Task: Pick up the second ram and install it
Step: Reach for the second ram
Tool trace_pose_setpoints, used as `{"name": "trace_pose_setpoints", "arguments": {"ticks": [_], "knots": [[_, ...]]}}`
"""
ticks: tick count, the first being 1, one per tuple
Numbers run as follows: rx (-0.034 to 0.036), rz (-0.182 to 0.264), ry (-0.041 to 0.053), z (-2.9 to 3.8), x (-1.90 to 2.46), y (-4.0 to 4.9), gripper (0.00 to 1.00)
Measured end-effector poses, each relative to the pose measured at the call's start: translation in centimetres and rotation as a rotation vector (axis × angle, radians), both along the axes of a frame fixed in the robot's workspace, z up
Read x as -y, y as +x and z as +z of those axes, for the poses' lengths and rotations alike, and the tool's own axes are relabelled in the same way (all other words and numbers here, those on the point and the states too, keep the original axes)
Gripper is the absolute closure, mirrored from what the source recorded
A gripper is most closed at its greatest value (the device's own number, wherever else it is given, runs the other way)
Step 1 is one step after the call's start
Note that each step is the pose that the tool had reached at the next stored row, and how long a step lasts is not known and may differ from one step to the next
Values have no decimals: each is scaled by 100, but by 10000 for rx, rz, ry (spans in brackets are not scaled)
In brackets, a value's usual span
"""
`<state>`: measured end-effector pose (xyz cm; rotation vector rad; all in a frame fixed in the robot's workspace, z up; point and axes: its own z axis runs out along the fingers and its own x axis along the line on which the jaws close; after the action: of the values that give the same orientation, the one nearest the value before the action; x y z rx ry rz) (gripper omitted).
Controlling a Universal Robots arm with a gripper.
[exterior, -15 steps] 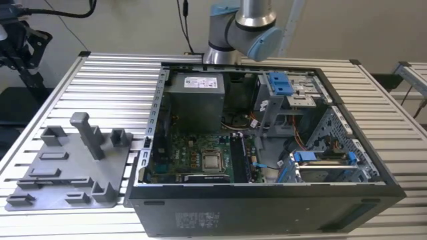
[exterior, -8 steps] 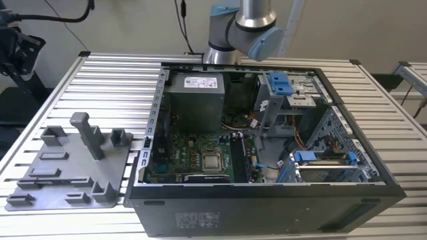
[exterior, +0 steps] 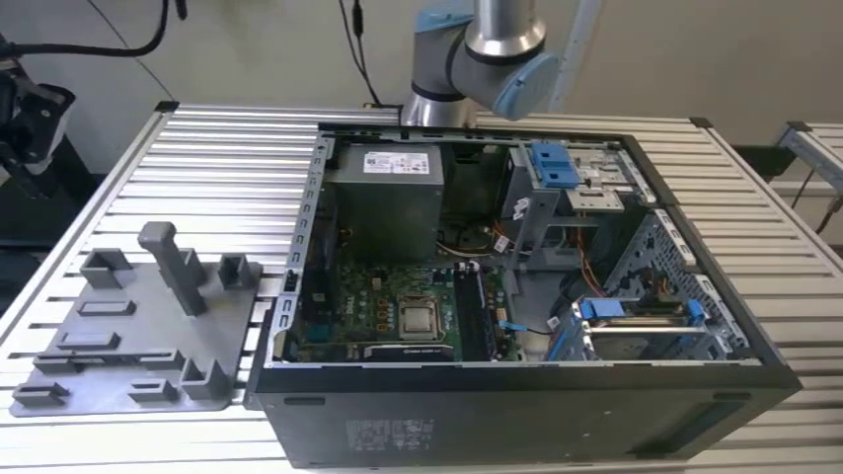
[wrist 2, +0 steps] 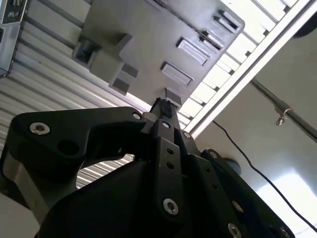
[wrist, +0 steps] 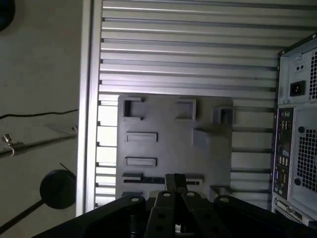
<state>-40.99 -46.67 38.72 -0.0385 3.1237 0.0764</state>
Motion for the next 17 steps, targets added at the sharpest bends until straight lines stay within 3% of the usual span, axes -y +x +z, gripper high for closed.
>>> {"name": "trace_pose_setpoints", "arguments": {"ticks": [17], "knots": [[0, 4, 0, -39, 417, -24, 89]]}}
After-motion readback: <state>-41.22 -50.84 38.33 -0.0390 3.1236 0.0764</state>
